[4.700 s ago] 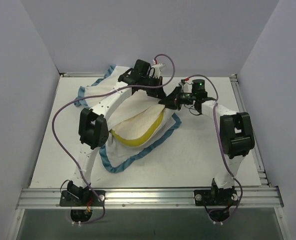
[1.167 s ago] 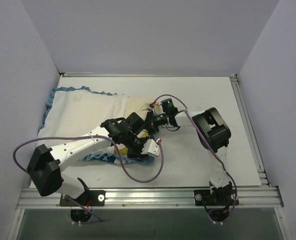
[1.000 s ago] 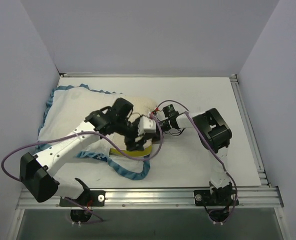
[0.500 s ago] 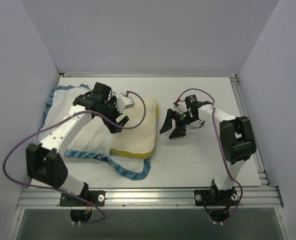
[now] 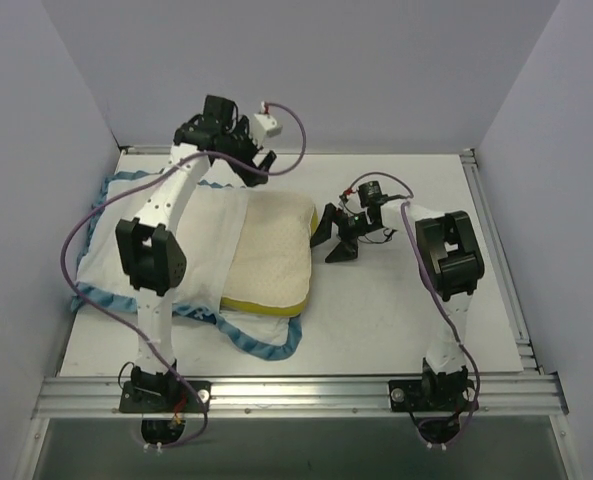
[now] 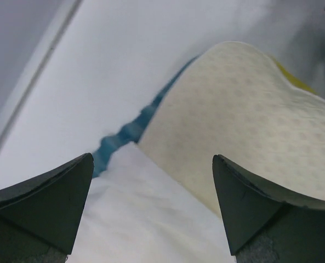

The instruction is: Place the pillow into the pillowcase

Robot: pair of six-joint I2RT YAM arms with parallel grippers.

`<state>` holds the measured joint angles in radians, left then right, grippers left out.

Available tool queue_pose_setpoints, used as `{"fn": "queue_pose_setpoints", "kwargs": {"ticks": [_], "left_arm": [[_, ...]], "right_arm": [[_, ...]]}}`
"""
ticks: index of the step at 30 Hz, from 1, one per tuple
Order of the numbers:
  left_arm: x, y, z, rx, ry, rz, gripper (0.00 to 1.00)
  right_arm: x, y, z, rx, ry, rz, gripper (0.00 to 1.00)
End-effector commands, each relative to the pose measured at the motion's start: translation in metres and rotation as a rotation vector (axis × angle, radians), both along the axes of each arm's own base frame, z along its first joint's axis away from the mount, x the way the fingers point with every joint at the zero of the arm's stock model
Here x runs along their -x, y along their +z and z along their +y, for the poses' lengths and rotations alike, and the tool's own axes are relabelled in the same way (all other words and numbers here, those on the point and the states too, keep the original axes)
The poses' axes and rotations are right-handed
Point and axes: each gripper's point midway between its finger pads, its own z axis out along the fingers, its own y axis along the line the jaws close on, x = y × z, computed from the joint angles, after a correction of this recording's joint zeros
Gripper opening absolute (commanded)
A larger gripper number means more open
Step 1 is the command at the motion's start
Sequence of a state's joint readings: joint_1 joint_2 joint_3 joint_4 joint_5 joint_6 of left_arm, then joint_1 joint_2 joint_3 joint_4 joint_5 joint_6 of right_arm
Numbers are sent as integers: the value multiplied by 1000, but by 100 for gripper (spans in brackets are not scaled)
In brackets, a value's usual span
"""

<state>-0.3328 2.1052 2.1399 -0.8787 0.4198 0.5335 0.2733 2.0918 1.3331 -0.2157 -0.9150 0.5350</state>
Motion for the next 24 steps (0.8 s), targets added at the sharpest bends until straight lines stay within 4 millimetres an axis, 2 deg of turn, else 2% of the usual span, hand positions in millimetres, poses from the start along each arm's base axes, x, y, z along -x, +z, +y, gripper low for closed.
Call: {"fn": "queue_pose_setpoints", "kwargs": {"ticks": [1, 2, 3, 5, 7, 8, 10, 11, 12, 13, 14, 15, 16, 17, 18, 20, 21, 22, 23, 24], "left_arm": [[-31, -8, 40, -55, -43, 3, 97], [-37, -19, 48, -88, -41, 12, 98], [-38, -43, 56, -123, -70, 49, 98], [-42, -61, 71, -159, -74, 69, 97], [-37, -83, 74, -186, -108, 110, 97], [-26, -98, 71, -185, -133, 158, 97], [-12, -115, 62, -189, -181, 208, 97], [-1, -125, 48, -200, -214, 235, 97], [8, -141, 43, -213, -221, 284, 94], [18, -147, 33, -208, -251, 314, 87], [30, -150, 17, -204, -303, 338, 73], [40, -147, 5, -187, -328, 368, 54], [43, -139, -9, -149, -340, 370, 28], [42, -128, -20, -119, -341, 357, 14], [34, -93, -42, -65, -331, 280, 3], [24, -43, -66, 27, -319, 172, 0], [17, -6, -80, 78, -300, 77, 0], [11, 25, -86, 112, -293, -10, 0], [6, 45, -88, 123, -269, -71, 0], [5, 102, -91, 183, -260, -219, 0]], "right_arm": [[-3, 16, 28, -53, 41, -34, 80], [1, 16, 36, -61, 65, -36, 80], [3, 15, 39, -64, 74, -31, 80], [7, 9, 44, -62, 84, -11, 77], [11, 2, 48, -55, 91, 12, 74], [11, 0, 48, -54, 93, 16, 72], [12, -5, 52, -52, 95, 36, 67], [14, -8, 54, -55, 98, 49, 67], [15, -9, 57, -59, 97, 68, 66], [14, -11, 60, -63, 100, 74, 65], [14, -11, 63, -66, 105, 75, 63], [12, -9, 65, -77, 108, 71, 61], [7, -2, 68, -91, 112, 48, 50], [1, 3, 69, -99, 108, 27, 44], [-5, 9, 69, -101, 103, 2, 33], [-29, 31, 61, -124, 72, -74, 18], [-39, 40, 56, -126, 53, -99, 5], [-50, 57, 52, -141, 40, -147, 0], [-67, 77, 43, -152, 24, -211, 0], [-75, 103, 38, -163, 22, -288, 0]]}}
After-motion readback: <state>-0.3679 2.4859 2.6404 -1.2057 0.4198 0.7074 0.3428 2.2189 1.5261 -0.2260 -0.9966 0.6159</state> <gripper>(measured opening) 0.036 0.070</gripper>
